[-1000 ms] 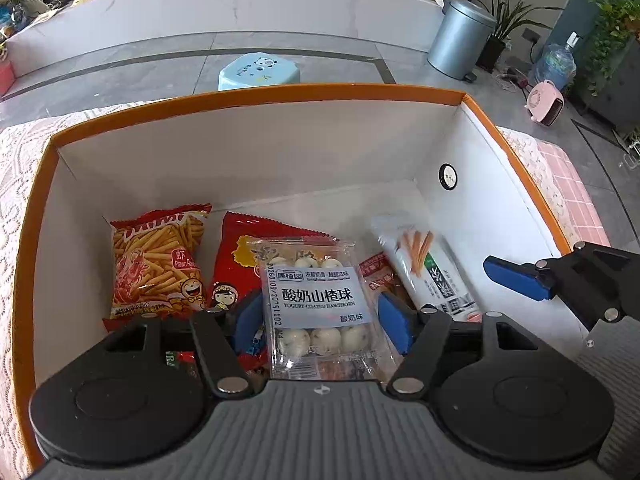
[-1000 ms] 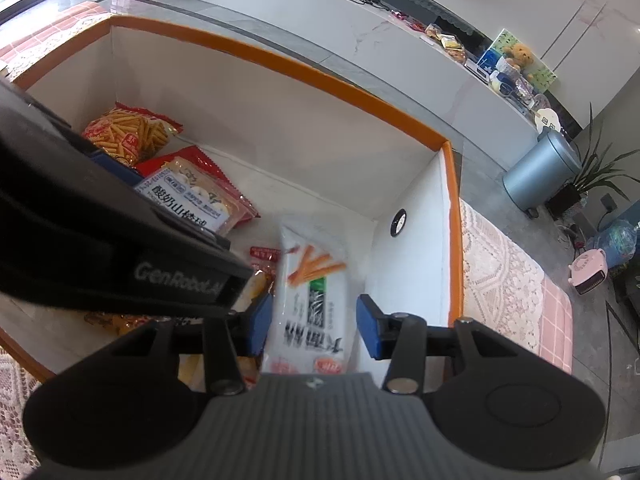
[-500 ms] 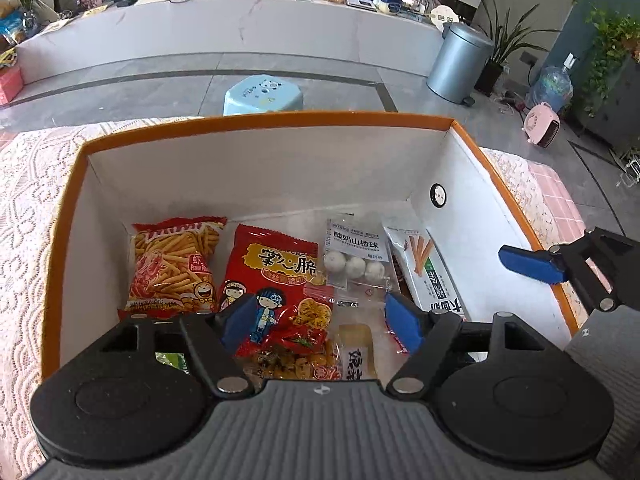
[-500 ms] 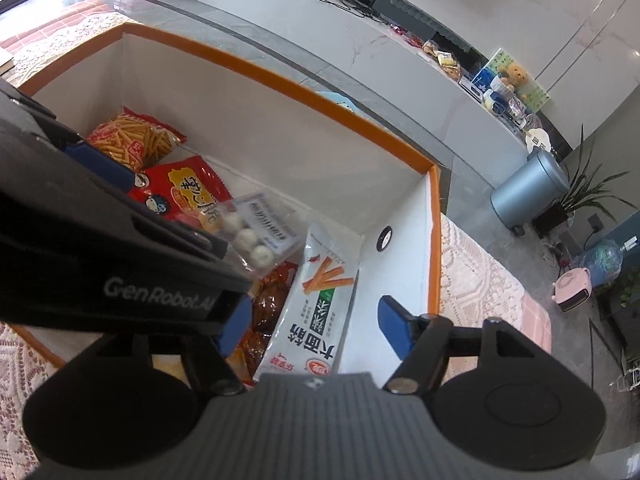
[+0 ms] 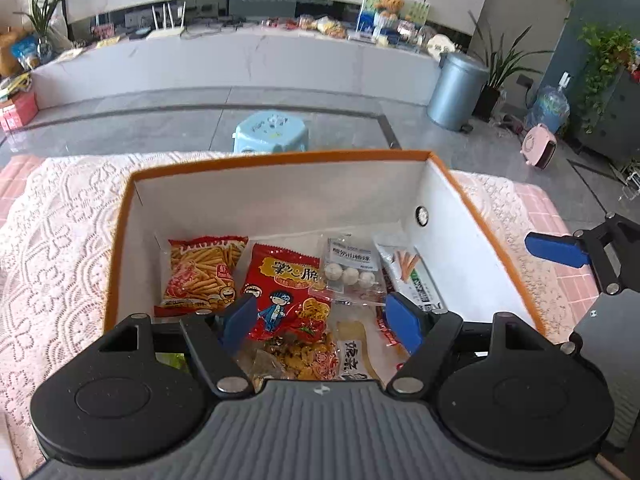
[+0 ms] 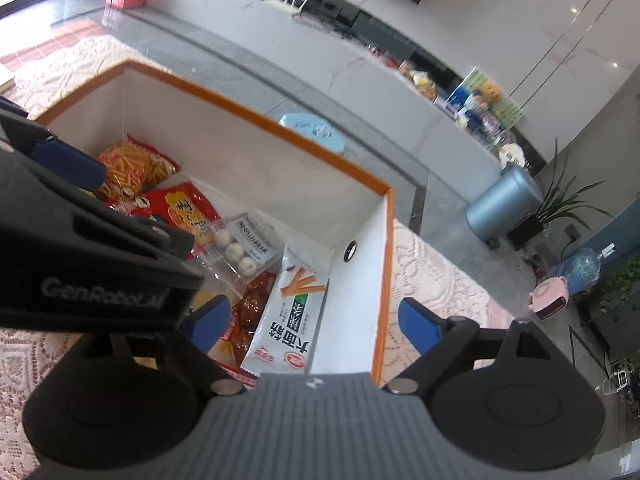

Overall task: Organize snacks
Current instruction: 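Withdraw both open tools up and away from the box, then lower the left tool onto the black snack bag while the right tool approaches the green can, then close the left tool on the black-and-yellow snack bag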

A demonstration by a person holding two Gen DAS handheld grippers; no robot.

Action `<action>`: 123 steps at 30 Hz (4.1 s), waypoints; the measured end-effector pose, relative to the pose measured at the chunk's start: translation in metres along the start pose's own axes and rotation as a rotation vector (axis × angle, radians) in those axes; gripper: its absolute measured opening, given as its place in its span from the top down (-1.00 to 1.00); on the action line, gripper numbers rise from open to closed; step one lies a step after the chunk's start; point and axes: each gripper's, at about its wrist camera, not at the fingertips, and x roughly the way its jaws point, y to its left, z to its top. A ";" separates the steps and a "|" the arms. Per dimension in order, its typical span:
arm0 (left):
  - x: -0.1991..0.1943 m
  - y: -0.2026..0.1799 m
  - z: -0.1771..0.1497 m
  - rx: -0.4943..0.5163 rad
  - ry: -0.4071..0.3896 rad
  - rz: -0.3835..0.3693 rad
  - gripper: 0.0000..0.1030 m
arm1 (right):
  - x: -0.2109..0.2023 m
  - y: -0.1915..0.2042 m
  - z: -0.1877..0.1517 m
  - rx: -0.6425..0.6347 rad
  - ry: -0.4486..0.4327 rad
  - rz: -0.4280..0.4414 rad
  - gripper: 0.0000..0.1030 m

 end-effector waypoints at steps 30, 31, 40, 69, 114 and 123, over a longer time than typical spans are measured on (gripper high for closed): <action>-0.101 -0.030 -0.111 0.171 -0.186 -0.051 -0.67 | -0.140 0.013 -0.151 0.438 -0.252 -0.034 -0.73; -0.101 -0.029 -0.114 0.166 -0.184 -0.060 -0.67 | -0.142 0.015 -0.156 0.445 -0.253 -0.039 -0.73; -0.096 -0.028 -0.154 0.170 -0.129 -0.110 -0.53 | -0.154 0.031 -0.198 0.490 -0.244 -0.053 -0.68; -0.056 -0.049 -0.200 0.163 0.013 -0.207 -0.40 | -0.104 0.010 -0.261 0.669 0.003 -0.003 -0.18; -0.027 -0.061 -0.181 0.019 0.032 -0.363 0.55 | -0.079 0.008 -0.257 0.672 0.018 0.006 0.04; -0.025 -0.052 -0.179 0.004 0.052 -0.361 0.48 | -0.073 0.021 -0.246 0.602 0.011 0.023 0.07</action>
